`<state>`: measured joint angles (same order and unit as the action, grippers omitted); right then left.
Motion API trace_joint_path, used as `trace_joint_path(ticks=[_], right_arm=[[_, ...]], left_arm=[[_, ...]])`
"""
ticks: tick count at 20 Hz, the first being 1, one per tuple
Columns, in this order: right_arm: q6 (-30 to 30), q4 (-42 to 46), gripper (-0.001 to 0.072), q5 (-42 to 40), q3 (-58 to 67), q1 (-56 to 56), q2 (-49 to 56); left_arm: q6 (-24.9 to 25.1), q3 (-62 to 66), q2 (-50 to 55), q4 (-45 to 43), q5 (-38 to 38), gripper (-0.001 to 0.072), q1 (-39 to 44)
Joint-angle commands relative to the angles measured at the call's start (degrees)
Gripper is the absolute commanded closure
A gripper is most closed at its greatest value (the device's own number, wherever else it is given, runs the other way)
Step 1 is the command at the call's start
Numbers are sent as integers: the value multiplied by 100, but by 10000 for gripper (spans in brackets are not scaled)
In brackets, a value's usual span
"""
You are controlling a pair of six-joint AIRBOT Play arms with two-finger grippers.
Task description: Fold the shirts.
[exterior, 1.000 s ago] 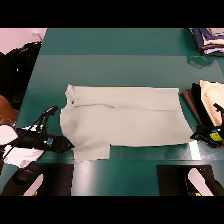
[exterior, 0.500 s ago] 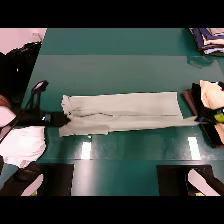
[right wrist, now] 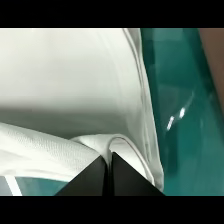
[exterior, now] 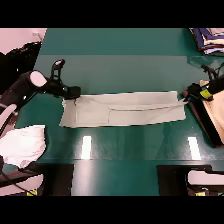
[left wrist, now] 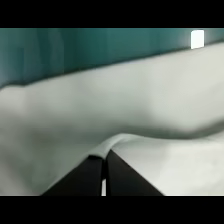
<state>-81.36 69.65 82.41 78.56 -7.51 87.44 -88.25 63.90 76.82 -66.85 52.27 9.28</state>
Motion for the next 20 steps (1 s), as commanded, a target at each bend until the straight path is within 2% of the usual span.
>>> trace_joint_path(ticks=[1,2,3,4,5,7,12,14,15,16,17,20], right_arm=[[-11,-544,693,-44,800,37,761],[9,-614,659,-46,979,37,907],[55,-632,454,-44,1147,37,1029],[105,-664,340,-11,1268,24,1110],[234,-706,335,59,1325,-17,1141],[472,-708,335,334,1292,-149,1139],[964,-772,324,415,249,-822,896],[1239,-1333,190,372,-201,-1102,920],[1335,-1626,190,306,-380,-1198,977],[1355,-1779,190,232,-507,-1250,1040],[1355,-1773,190,131,-603,-1252,1106],[1384,-1759,191,-68,-713,-1110,1266]], left_arm=[[28,533,490,-26,-186,680,-4],[22,570,490,-28,-179,678,-4],[17,599,490,-31,-162,494,-4],[17,632,490,-31,-98,175,-4],[20,691,490,-35,28,67,-4],[50,868,461,-94,455,229,-4],[184,1032,372,11,1233,234,-2],[170,1029,372,149,1263,235,-2],[170,1032,372,201,1244,235,-2],[175,1029,372,254,1228,431,-2],[205,1029,372,286,1220,684,-2],[310,1029,372,428,1154,671,-2]])
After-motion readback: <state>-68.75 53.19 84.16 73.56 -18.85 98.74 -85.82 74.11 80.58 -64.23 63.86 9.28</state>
